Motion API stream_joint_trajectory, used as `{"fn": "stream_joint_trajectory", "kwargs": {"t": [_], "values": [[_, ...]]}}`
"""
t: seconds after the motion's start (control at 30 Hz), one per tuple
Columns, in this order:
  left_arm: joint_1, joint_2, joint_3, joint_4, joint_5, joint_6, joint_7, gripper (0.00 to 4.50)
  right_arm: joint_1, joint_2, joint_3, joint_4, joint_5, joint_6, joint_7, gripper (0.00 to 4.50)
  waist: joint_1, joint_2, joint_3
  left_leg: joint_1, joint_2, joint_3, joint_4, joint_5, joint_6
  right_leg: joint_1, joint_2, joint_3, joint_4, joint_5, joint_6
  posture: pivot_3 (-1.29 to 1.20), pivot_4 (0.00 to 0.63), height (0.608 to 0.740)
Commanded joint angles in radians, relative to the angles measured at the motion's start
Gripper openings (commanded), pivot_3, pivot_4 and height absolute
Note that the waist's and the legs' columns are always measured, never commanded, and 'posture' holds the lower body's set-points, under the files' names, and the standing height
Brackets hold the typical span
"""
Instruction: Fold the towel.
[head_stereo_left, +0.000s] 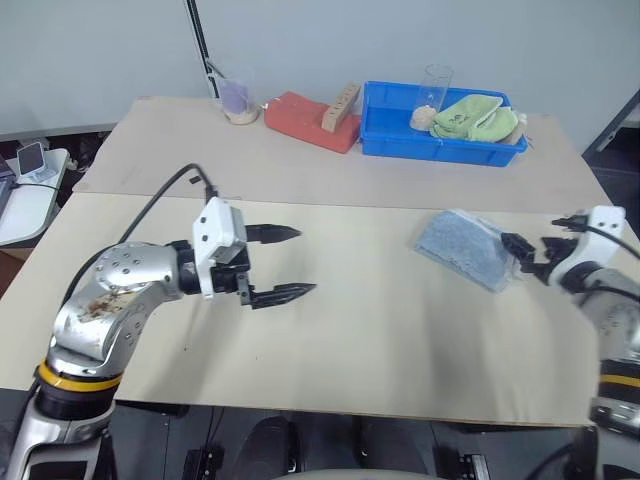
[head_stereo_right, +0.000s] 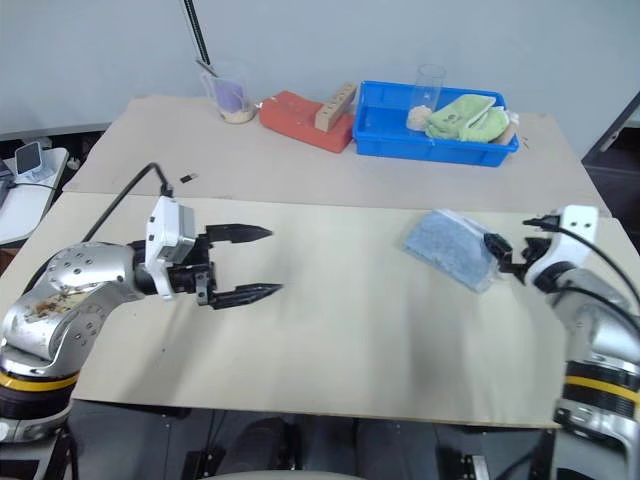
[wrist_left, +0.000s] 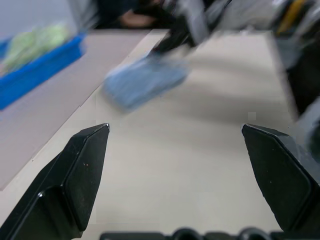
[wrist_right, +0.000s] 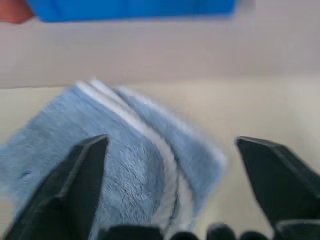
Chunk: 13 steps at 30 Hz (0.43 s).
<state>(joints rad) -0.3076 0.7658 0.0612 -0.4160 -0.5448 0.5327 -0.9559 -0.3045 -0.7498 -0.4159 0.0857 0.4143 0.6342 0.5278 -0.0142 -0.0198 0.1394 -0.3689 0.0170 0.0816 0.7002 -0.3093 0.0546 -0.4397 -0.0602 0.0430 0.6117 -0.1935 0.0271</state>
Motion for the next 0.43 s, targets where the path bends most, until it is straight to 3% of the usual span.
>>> {"fn": "stream_joint_trajectory", "kwargs": {"t": [0.03, 0.23, 0.43], "values": [[0.090, 0.056, 0.116, -0.034, 0.051, 0.009, 0.071, 4.50, 0.101, -0.118, 0.044, -0.207, 0.028, -0.103, 0.254, 4.47, 0.000, 0.000, 0.000, 0.001, 0.000, 0.000, -0.001, 0.000, 0.000, 0.000, 0.000, 0.000, 0.000, 0.000, 0.000, 0.00, 0.150, 0.717], [0.325, 0.129, 0.262, -0.060, 0.092, -0.030, 0.053, 4.50, 0.253, -0.257, 0.068, -0.310, 0.007, -0.212, 0.489, 4.47, 0.000, -0.001, 0.000, 0.003, 0.001, 0.001, -0.003, 0.000, 0.000, 0.001, -0.001, 0.000, 0.000, -0.001, 0.000, 0.00, 0.150, 0.717], [0.394, 0.124, 0.316, -0.076, 0.078, -0.045, 0.042, 4.50, 0.267, -0.266, 0.083, -0.305, -0.003, -0.236, 0.523, 4.47, 0.015, -0.001, 0.000, 0.003, 0.001, 0.002, -0.001, 0.000, 0.000, 0.001, -0.002, -0.001, 0.000, -0.002, -0.001, 0.00, 0.150, 0.717]]}}
